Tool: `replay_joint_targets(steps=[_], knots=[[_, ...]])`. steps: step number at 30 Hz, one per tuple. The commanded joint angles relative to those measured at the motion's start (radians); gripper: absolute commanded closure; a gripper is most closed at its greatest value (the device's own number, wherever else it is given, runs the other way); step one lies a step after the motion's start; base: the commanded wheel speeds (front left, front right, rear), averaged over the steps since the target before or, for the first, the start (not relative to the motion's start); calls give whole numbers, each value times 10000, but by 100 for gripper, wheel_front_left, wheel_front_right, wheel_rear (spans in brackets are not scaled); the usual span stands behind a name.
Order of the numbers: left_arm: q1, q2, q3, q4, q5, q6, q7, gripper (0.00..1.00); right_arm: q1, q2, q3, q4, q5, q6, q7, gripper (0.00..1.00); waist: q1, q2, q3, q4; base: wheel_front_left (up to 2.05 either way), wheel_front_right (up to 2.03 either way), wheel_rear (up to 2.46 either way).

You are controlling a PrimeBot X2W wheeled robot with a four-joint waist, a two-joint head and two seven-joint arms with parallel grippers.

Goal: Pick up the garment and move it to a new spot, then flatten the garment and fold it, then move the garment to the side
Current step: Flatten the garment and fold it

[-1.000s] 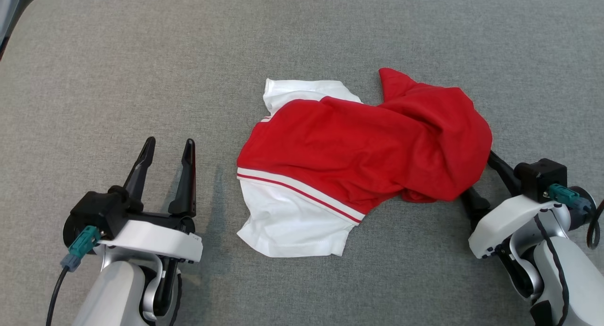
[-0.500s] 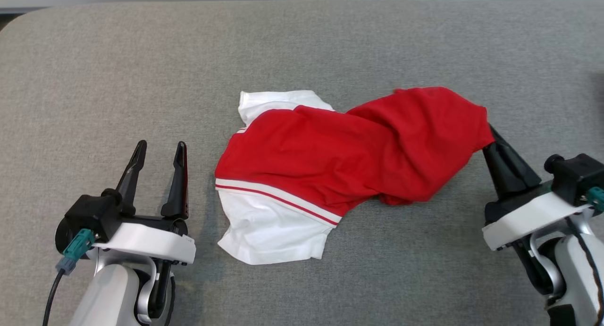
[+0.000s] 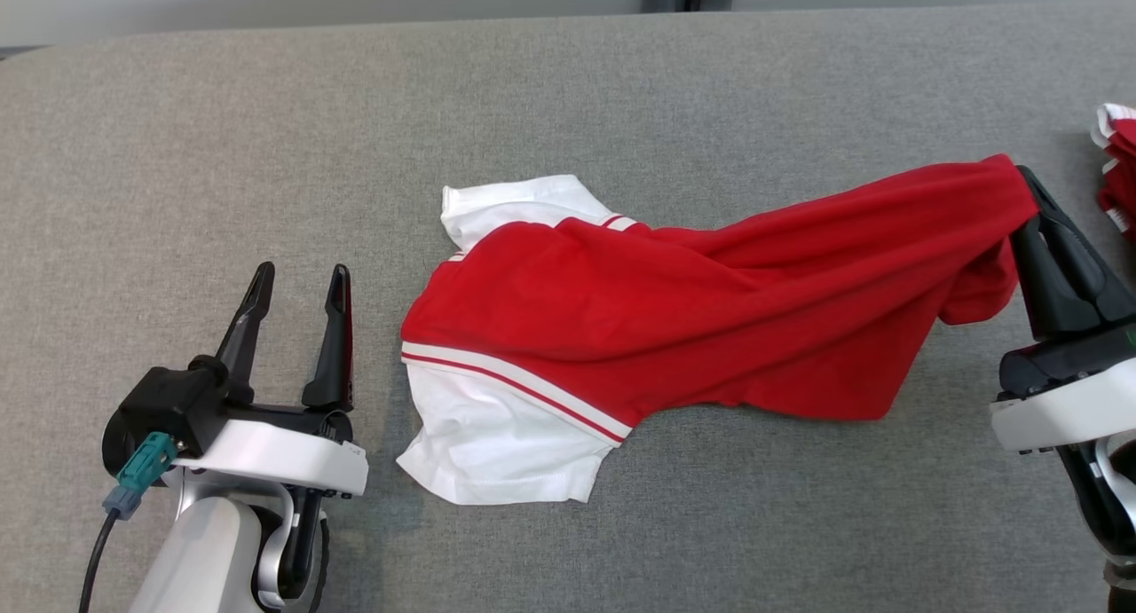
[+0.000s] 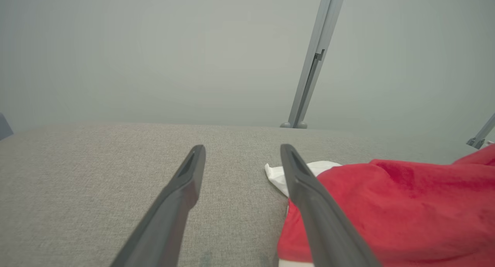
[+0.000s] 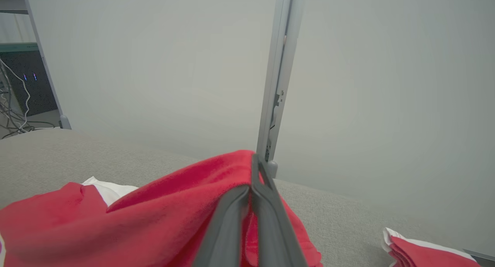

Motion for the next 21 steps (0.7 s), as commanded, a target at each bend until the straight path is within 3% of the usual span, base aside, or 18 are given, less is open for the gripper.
replay_joint_targets(steps=[1,10,21], knots=[[32,54,11,-35,61,15,-12,0,85,-71,-83,-79,-39,-2,91,100,0,0,85,36,0,0,0],[-464,-42,-32,-204,135,-155,-10,0,-294,-71,-197,739,273,-2,214,100,0,0,806,486,0,0,0],[-959,-138,108,-361,347,-289,-8,0,-2047,-399,606,3263,817,-2,-573,100,0,0,1675,787,0,0,0]])
